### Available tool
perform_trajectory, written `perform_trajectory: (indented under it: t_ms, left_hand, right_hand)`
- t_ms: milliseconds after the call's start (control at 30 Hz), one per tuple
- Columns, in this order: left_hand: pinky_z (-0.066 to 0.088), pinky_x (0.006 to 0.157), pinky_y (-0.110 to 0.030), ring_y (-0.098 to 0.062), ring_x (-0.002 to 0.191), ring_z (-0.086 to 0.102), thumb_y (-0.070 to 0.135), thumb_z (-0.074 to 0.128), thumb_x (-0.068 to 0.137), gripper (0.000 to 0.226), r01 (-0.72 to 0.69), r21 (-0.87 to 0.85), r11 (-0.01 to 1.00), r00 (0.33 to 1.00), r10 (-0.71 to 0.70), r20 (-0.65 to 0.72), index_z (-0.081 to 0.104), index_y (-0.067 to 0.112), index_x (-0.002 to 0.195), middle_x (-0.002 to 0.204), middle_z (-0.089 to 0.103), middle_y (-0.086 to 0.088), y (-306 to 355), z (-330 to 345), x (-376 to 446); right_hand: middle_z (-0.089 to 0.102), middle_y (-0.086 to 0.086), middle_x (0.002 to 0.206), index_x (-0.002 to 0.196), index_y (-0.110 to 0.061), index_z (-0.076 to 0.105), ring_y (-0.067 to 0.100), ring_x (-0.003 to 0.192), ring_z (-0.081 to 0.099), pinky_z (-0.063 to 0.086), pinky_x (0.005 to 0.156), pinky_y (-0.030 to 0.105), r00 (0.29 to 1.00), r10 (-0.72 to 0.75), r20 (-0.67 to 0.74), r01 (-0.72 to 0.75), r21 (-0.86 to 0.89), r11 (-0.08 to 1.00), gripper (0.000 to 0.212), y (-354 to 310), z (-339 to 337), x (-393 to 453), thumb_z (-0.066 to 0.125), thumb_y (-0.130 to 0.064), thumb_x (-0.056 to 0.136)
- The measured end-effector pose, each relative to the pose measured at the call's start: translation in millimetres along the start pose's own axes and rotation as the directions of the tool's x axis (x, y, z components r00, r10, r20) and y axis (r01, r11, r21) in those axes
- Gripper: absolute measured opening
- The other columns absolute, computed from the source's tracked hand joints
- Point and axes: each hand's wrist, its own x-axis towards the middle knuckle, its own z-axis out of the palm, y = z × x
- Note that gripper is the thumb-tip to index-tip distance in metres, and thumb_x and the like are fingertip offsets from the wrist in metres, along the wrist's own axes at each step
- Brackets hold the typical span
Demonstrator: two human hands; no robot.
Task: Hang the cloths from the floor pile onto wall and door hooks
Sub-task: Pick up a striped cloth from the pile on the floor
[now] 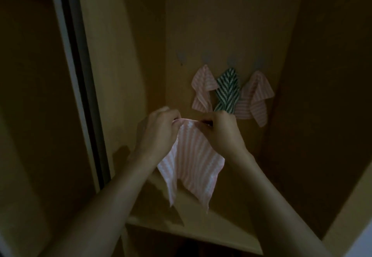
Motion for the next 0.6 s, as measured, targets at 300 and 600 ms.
perform_trajectory:
  t_ms: [300,600]
  left_hand:
    - [0.047,0.067,-0.04,-0.018,0.074,0.055,0.027,0.054,0.096,0.023,0.065,0.052,0.997,0.997,-0.063,-0.04,0.066,0.012,0.084,0.081,0.06,-0.001,-48.1,63.5,113.5]
    - [0.049,0.057,-0.037,-0.019,0.063,0.055,0.016,0.058,0.092,0.014,0.166,0.012,0.986,0.98,-0.164,-0.117,0.059,0.01,0.079,0.069,0.058,-0.002,-84.3,108.8,193.1]
  right_hand:
    - [0.071,0.001,0.082,0.086,-0.013,0.075,0.012,0.073,0.062,0.05,0.071,0.028,0.999,0.017,0.029,-0.02,0.129,0.991,0.02,53.3,49.8,124.1,0.06,-0.024,0.093]
    - [0.056,0.004,0.061,0.064,-0.004,0.062,0.014,0.056,0.049,0.044,0.057,0.032,0.996,0.036,0.08,-0.045,0.105,0.994,0.039,95.3,91.7,227.5,0.057,-0.027,0.095]
